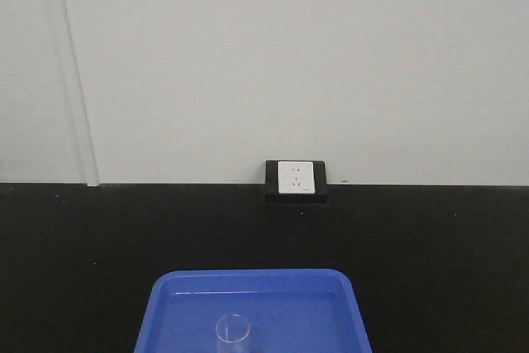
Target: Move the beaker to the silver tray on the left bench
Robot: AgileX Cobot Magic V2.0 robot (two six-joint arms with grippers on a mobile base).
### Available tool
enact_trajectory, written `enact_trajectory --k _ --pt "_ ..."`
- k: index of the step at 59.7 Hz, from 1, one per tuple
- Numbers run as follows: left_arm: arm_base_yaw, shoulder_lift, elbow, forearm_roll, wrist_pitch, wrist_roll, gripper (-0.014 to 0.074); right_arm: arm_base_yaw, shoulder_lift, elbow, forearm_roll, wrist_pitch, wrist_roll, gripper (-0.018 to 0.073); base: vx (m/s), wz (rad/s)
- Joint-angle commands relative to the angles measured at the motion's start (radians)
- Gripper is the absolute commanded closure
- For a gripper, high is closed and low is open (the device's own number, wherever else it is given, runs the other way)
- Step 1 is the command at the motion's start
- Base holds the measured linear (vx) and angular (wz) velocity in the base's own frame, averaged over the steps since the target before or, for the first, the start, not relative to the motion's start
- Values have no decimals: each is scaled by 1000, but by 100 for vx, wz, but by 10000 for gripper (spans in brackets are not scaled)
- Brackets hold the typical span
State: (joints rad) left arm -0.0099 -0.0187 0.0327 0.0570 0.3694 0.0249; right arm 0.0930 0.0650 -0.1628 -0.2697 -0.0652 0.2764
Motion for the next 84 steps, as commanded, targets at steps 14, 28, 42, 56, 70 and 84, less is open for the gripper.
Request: enact_trajectory --k 14,28,42,56,70,84 --pt "-6 -7 20 -3 -75 -2 595 -6 539 -435 -8 -203 -65 571 0 0" --pt "-6 -7 20 -3 -75 -2 595 -6 755 -525 -6 -297 -62 568 0 0" --pt "-6 -7 20 -3 -75 -2 595 -6 792 -525 -6 -335 -24 488 0 0" --pt "-6 -7 20 -3 -75 -2 595 -6 792 -525 -3 -313 79 150 0 0" --pt "-6 -7 20 -3 -75 -2 595 -3 792 -525 19 -344 109 -165 0 0" --pt "-6 -7 20 -3 -75 -2 595 5 873 -525 -104 -419 271 -114 0 0"
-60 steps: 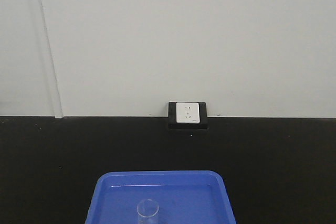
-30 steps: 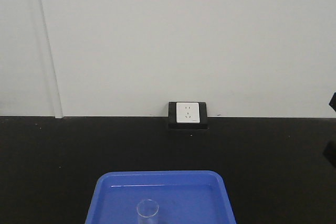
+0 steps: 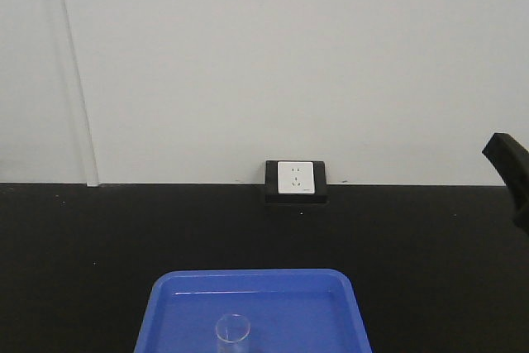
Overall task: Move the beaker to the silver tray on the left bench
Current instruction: 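Lower the open right gripper around the clear beaker in the blue tray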
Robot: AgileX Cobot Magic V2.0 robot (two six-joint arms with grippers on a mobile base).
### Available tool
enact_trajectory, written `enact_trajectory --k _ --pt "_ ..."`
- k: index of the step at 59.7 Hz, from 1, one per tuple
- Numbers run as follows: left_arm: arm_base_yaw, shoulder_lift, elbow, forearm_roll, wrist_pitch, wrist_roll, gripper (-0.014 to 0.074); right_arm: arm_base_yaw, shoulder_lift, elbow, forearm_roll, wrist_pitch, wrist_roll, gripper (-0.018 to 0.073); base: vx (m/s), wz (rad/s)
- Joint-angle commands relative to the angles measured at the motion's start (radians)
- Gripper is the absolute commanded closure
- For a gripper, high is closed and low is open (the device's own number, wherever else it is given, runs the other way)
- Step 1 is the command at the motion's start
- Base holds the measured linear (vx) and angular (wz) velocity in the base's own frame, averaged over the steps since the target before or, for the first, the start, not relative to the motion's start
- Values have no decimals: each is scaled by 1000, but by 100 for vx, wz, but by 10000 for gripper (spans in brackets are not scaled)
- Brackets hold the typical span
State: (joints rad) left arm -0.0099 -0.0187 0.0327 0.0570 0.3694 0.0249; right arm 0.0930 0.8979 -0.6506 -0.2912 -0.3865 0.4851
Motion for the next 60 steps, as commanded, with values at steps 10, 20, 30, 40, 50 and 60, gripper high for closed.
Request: enact_trajectory --k 10,20,30,40,50,60 --pt "-6 -7 20 -3 -75 -2 595 140 259 -37 -472 -155 226 -64 0 0" --pt "-6 -7 20 -3 -75 -2 595 278 516 -37 -597 -195 219 -29 0 0" --pt "-6 -7 20 -3 -75 -2 595 313 738 -37 -574 -243 91 -27 0 0" --pt "-6 -7 20 -3 -75 -2 595 313 891 -37 -395 -423 3 -27 0 0" --pt "-6 -7 20 -3 -75 -2 595 313 1004 -62 -303 -601 -65 -27 0 0" --pt "-6 -7 20 -3 -75 -2 595 314 1076 -138 -312 -611 -61 -27 0 0"
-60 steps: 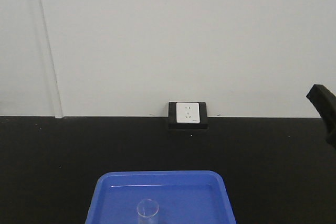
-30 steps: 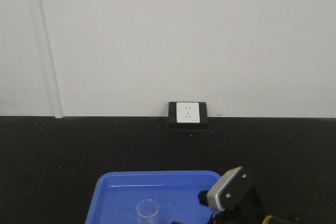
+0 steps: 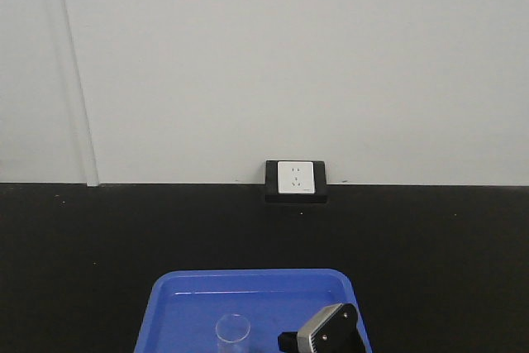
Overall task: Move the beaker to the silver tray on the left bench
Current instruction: 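Lower the open right gripper around the clear beaker in the blue tray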
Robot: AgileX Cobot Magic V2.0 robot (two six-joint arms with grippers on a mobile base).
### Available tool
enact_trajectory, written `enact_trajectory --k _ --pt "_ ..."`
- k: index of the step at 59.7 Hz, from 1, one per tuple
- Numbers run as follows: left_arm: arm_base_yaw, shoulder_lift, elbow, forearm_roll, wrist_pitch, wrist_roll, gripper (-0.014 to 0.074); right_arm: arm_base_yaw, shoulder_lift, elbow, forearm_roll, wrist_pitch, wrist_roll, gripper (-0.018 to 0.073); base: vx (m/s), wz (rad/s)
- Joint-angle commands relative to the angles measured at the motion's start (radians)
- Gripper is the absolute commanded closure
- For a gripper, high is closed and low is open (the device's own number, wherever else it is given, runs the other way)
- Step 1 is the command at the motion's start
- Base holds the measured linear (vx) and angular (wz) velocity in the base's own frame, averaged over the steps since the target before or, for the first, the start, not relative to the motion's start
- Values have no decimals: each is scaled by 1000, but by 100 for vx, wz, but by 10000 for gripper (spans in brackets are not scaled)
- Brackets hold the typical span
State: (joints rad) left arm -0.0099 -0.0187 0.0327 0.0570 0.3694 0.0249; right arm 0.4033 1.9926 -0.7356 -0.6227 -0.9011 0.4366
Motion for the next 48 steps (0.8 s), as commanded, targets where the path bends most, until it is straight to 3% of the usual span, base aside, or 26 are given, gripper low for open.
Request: enact_trajectory --k 1,48 --pt "-6 -7 20 -3 -75 -2 595 5 -12 -65 20 -94 -13 -27 0 0" --pt "-6 -7 20 -3 -75 -2 595 75 194 -394 11 -21 39 -24 0 0"
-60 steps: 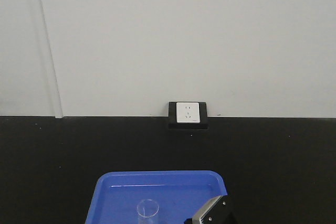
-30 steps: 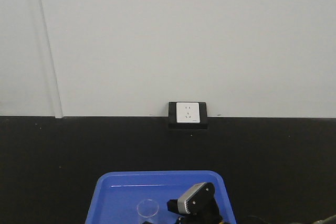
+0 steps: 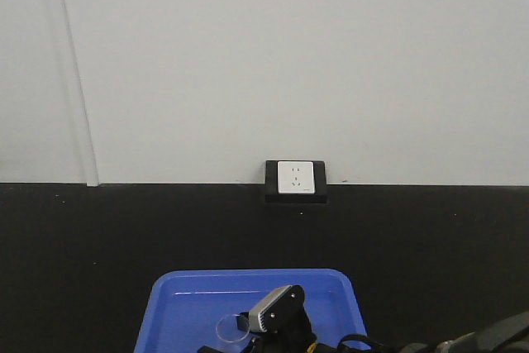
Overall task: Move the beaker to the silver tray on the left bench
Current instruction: 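Lower the open right gripper around the clear beaker in the blue tray, then close the right gripper on the beaker and lift it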
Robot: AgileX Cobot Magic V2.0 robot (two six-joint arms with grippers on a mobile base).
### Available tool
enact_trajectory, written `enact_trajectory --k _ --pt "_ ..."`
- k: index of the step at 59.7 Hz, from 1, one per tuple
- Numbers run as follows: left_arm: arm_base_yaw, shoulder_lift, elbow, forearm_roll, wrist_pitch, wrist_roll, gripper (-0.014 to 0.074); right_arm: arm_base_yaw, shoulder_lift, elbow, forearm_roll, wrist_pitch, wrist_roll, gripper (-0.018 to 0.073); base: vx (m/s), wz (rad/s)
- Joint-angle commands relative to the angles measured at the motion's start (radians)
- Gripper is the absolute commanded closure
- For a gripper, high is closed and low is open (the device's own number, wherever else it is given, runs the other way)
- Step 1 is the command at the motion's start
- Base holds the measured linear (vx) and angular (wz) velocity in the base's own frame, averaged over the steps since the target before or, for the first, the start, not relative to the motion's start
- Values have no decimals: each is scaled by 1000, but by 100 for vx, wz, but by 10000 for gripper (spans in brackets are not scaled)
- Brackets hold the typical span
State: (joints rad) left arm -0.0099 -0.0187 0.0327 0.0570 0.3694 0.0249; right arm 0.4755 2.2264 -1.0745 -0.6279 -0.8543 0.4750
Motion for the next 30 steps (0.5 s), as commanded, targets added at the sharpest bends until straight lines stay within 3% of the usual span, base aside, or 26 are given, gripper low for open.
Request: enact_trajectory --k 1,9,14,23,30 --pt "-6 -7 20 -3 -75 -2 595 3 -33 -61 16 -68 1 -22 0 0" --pt "-6 -7 20 -3 -75 -2 595 6 -10 -102 51 -44 5 65 0 0" --pt "-6 -7 20 -3 -75 -2 595 9 -9 -103 79 -43 5 209 0 0" --pt "-6 -7 20 -3 -75 -2 595 9 -13 -103 90 -52 9 559 0 0" --pt "-6 -7 20 -3 -75 -2 595 9 -44 -103 84 -54 28 576 0 0"
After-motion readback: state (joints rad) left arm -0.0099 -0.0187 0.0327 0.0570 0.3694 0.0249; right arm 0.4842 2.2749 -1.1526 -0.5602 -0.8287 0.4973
